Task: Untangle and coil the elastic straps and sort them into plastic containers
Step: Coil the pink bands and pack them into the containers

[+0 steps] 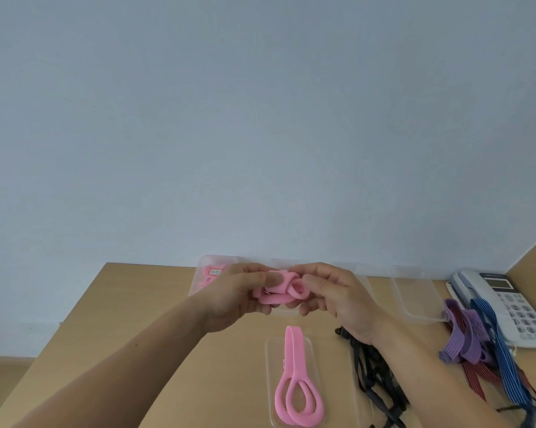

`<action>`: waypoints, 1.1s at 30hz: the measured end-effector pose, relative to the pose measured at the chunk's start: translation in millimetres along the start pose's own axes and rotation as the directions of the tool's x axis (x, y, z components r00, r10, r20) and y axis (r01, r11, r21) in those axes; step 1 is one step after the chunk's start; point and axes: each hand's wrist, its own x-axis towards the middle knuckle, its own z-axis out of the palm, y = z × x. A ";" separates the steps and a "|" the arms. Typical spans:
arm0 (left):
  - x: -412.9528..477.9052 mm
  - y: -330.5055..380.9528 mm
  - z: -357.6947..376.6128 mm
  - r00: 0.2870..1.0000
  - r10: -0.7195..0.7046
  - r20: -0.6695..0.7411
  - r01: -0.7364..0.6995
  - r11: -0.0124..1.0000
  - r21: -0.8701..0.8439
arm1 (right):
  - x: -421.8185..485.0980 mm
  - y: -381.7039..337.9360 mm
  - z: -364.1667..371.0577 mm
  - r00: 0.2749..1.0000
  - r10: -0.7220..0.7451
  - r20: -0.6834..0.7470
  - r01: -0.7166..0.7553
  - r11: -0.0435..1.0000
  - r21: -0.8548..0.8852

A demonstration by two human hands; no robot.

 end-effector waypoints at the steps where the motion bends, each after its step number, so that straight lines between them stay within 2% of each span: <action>1: 0.2 -1.0 -1.2 1.000 -0.001 -0.002 0.001 1.000 -0.026 | -0.2 -0.7 -3.1 1.000 0.005 0.021 -0.005 1.000 0.022; 5: 2.0 -2.7 -1.9 1.000 0.002 0.002 -0.001 0.996 -0.091 | 0.7 2.5 -10.2 1.000 -0.028 0.002 0.029 0.997 -0.068; 10: 5.7 -7.3 -2.8 0.999 -0.051 -0.001 0.050 0.988 -0.143 | 6.1 10.8 -7.5 0.995 -0.078 -0.057 0.072 0.992 -0.101; 18: 13.1 -13.3 -1.2 0.988 -0.106 -0.113 0.078 0.971 -0.227 | 14.8 30.4 -2.5 0.963 -0.179 -0.201 0.118 0.951 -0.285; 26: 18.1 -14.3 -3.5 0.974 -0.105 -0.200 0.057 0.971 -0.231 | 21.5 36.0 7.1 0.928 -0.299 -0.222 0.135 0.824 -0.550; 29: 17.7 -13.7 -5.6 0.972 -0.108 -0.209 0.062 0.974 -0.218 | 22.8 36.6 6.1 0.932 -0.285 -0.224 0.126 0.834 -0.537; 33: 17.5 -13.5 -12.5 0.965 -0.096 -0.245 0.041 0.974 -0.222 | 21.2 36.9 9.7 0.962 -0.207 -0.176 0.128 0.916 -0.379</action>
